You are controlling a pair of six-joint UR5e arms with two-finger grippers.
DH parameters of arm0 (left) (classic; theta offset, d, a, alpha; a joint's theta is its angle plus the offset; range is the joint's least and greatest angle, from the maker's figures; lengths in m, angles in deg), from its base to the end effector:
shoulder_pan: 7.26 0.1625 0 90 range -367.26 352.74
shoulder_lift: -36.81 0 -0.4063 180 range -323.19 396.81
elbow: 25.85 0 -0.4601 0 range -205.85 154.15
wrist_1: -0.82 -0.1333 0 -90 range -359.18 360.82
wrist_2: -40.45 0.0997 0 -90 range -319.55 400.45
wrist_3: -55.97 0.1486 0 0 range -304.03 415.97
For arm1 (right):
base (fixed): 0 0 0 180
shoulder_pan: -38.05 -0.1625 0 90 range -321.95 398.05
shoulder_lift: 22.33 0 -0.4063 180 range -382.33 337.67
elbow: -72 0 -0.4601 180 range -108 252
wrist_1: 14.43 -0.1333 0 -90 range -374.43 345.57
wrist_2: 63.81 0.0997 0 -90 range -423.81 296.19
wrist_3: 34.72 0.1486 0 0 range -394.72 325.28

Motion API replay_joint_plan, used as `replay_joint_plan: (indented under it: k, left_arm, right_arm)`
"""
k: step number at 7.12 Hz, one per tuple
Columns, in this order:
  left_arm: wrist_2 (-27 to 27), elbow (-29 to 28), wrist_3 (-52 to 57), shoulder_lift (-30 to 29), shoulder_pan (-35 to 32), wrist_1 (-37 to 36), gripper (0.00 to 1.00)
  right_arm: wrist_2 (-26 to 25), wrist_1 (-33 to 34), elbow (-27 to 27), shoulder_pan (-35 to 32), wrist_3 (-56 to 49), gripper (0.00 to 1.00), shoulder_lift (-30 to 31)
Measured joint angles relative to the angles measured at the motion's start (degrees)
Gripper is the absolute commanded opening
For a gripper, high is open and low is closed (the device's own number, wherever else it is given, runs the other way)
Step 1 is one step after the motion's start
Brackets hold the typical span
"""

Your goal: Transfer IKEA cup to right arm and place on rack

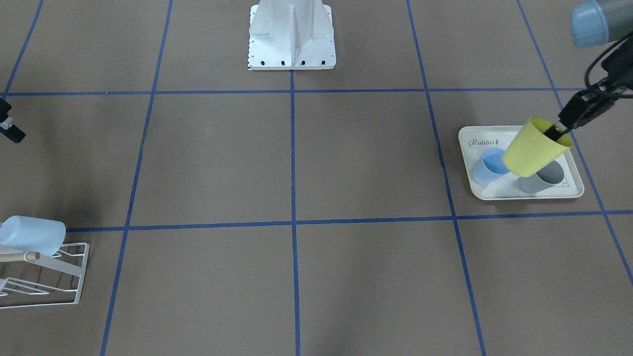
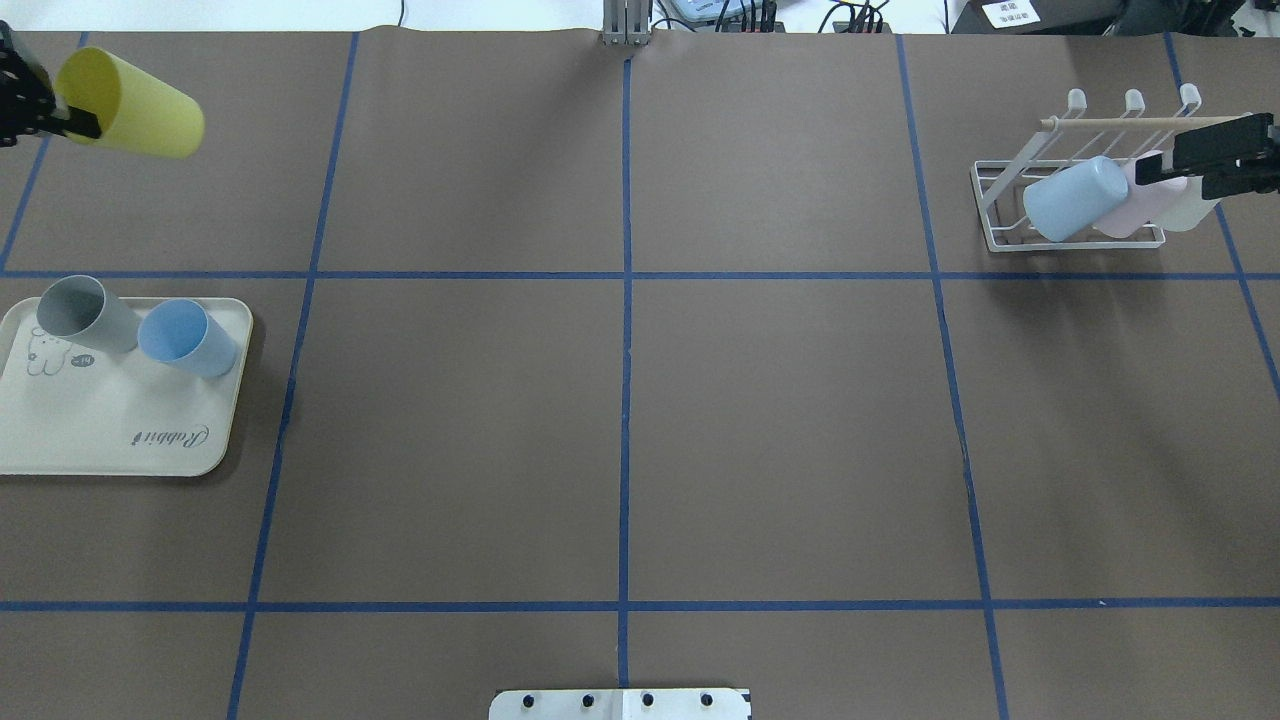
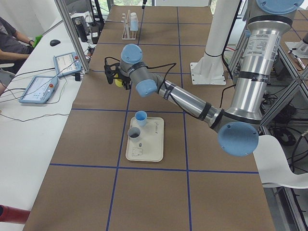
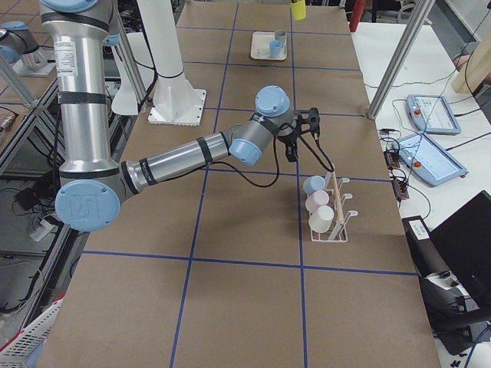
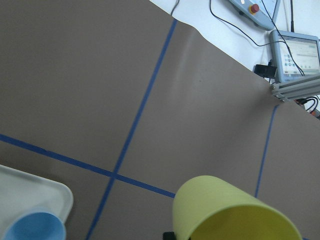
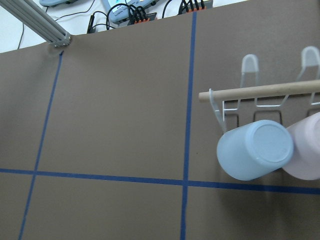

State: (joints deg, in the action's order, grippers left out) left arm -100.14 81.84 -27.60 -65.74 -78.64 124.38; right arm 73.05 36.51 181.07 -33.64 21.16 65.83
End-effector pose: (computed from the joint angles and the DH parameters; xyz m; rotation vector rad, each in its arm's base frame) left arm 0.1787 -0.5882 0.2796 0.0386 1.3011 -0.4810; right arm -0.1588 -0.5591 0.3689 0.3370 -1.1754 0.1445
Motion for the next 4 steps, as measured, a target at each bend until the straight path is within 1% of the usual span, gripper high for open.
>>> replay_joint_plan:
  k: [2,3,4]
  left_arm:
    - [1.2,0.0,-13.5,-4.3,6.6,7.3,0.00]
    - [3.2,0.1,-19.6,-7.0,10.3,10.1,0.00]
    - [6.7,0.1,-26.6,-9.9,14.8,13.2,0.00]
  right_arm:
    - [-0.2,-10.4,-0.2,3.6,11.8,0.99,0.0]
    - [-0.2,-14.2,-0.3,5.0,15.6,0.99,-0.4]
    - [-0.3,-17.4,-0.5,6.6,19.2,0.99,-1.4]
